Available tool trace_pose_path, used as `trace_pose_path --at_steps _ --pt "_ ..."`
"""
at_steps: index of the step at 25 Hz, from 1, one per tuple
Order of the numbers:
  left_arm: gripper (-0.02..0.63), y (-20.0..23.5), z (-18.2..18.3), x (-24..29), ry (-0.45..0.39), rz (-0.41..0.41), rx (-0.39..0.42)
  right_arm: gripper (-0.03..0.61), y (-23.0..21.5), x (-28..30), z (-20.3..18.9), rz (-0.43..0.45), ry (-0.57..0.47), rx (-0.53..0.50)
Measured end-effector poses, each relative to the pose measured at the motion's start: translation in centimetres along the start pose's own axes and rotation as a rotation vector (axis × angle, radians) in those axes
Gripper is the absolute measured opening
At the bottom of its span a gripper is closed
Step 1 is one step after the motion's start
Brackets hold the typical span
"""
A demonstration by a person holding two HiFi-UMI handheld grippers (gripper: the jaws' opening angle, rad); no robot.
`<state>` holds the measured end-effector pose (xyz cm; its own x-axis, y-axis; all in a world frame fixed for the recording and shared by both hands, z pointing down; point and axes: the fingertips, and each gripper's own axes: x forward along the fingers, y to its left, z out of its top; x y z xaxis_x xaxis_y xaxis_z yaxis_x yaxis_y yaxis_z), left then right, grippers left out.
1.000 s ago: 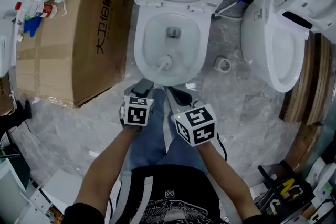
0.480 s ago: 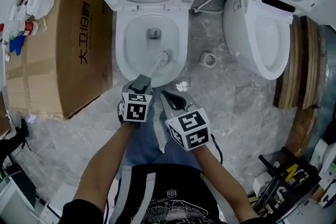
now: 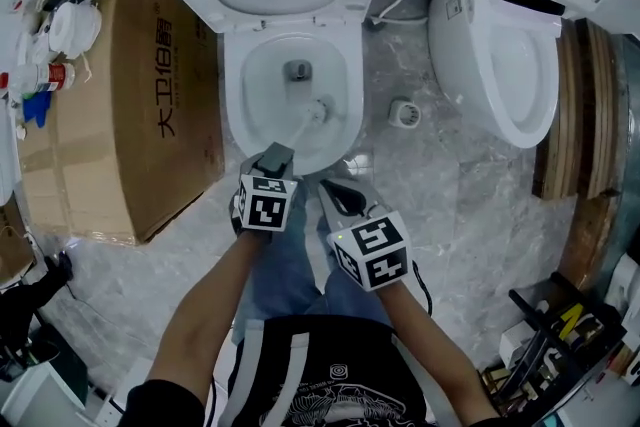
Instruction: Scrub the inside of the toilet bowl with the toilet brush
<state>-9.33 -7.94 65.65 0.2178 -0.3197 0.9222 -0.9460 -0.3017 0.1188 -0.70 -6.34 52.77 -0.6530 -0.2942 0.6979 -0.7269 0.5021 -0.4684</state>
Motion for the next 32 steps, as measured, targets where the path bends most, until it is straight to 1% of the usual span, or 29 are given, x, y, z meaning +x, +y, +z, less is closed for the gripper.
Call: trace_pose_path --at_steps 3,9,15,23,28,32 --pt "0.15 0.7 0.4 0.5 0.011 -0.001 0.009 -0.003 0.3 0.5 0.3 0.011 -0.002 0.009" --pt "0.15 2.2 2.8 2.2 0.014 -0.008 0.04 -0.003 -0.4 1.8 2.0 0.01 -0.021 0.033" --pt "0.15 3.9 5.2 3.7 0.014 -0.021 0.077 -0.003 -1.9 2.8 3.4 -0.022 -0.024 0.061" --pt "0.15 6.1 7.9 5.4 0.011 -0.025 0.111 -0.003 -3.5 4.0 4.0 -0.059 -0.015 0.098" --pt "0.15 7.6 9.1 5.8 -0.008 -0.018 0.117 -0.003 -3.4 4.6 4.1 -0.065 -0.01 0.108" --pt "0.15 9.2 9.5 5.2 -0.022 0.009 0.103 -0.003 -2.9 4.8 3.8 -0.059 0.0 0.1"
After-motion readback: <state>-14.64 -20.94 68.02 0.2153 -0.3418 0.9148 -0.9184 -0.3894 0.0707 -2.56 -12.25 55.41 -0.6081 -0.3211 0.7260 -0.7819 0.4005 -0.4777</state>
